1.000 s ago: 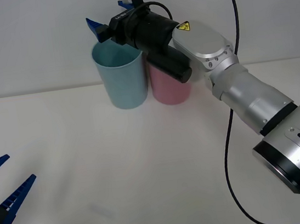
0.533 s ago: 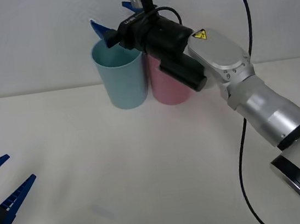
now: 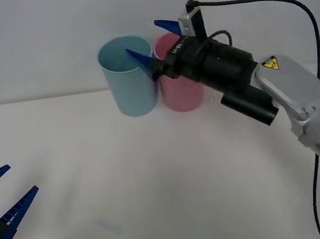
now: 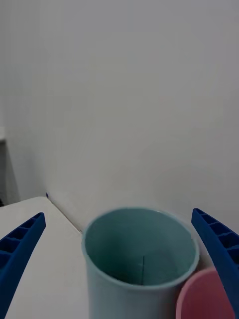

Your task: Grasp the object on the table and drop it into the matching bin: aluminum can to the light blue bin, PET bottle to the pink bin.

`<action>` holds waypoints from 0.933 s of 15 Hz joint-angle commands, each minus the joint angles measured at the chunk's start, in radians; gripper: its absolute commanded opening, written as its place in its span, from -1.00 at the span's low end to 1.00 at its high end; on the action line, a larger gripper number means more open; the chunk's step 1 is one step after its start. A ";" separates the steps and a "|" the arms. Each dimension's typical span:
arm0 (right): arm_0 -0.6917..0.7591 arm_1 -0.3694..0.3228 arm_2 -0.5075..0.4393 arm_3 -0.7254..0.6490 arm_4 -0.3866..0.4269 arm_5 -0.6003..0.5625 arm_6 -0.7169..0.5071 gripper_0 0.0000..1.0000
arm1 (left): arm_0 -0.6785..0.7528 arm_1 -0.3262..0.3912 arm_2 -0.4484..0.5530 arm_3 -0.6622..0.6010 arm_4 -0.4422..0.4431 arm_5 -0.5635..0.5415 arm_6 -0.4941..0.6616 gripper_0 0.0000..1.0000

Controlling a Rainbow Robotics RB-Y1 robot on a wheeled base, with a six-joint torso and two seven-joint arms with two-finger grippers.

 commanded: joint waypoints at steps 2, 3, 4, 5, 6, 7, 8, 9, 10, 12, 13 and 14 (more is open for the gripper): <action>0.164 -0.158 -0.003 -0.195 -0.092 -0.010 0.020 1.00 | 0.000 0.000 0.000 0.000 0.000 0.000 0.000 1.00; 0.198 -0.190 -0.008 -0.229 -0.116 -0.016 0.030 1.00 | 0.000 0.000 0.000 0.000 0.000 0.000 0.000 1.00; 0.236 -0.224 -0.026 -0.260 -0.139 -0.037 0.043 1.00 | 0.000 0.000 0.000 0.000 0.000 0.000 0.000 1.00; 0.273 -0.242 -0.055 -0.275 -0.147 -0.076 0.053 1.00 | 0.000 0.000 0.000 0.000 0.000 0.000 0.000 1.00; 0.320 -0.254 -0.101 -0.286 -0.147 -0.136 0.066 1.00 | 0.000 0.000 0.000 0.000 0.000 0.000 0.000 1.00; 0.354 -0.260 -0.137 -0.294 -0.147 -0.180 0.075 1.00 | 0.000 0.000 0.000 0.000 0.000 0.000 0.000 1.00; 0.389 -0.268 -0.169 -0.301 -0.147 -0.215 0.083 1.00 | 0.000 0.000 0.000 0.000 0.000 0.000 0.000 1.00; 0.434 -0.277 -0.209 -0.307 -0.147 -0.254 0.098 1.00 | 0.000 0.000 0.000 0.000 0.000 0.000 0.000 1.00; 0.466 -0.277 -0.236 -0.307 -0.147 -0.280 0.133 1.00 | 0.000 0.000 0.000 0.000 0.000 0.000 0.000 1.00; 0.537 -0.279 -0.299 -0.307 -0.147 -0.323 0.199 1.00 | 0.000 0.000 0.000 0.000 0.000 0.000 0.000 1.00; 0.584 -0.279 -0.344 -0.307 -0.147 -0.355 0.236 1.00 | 0.000 0.000 0.000 0.000 0.000 0.000 0.000 1.00; 0.613 -0.279 -0.370 -0.307 -0.147 -0.373 0.253 1.00 | 0.000 0.000 0.000 0.000 0.000 0.000 0.000 1.00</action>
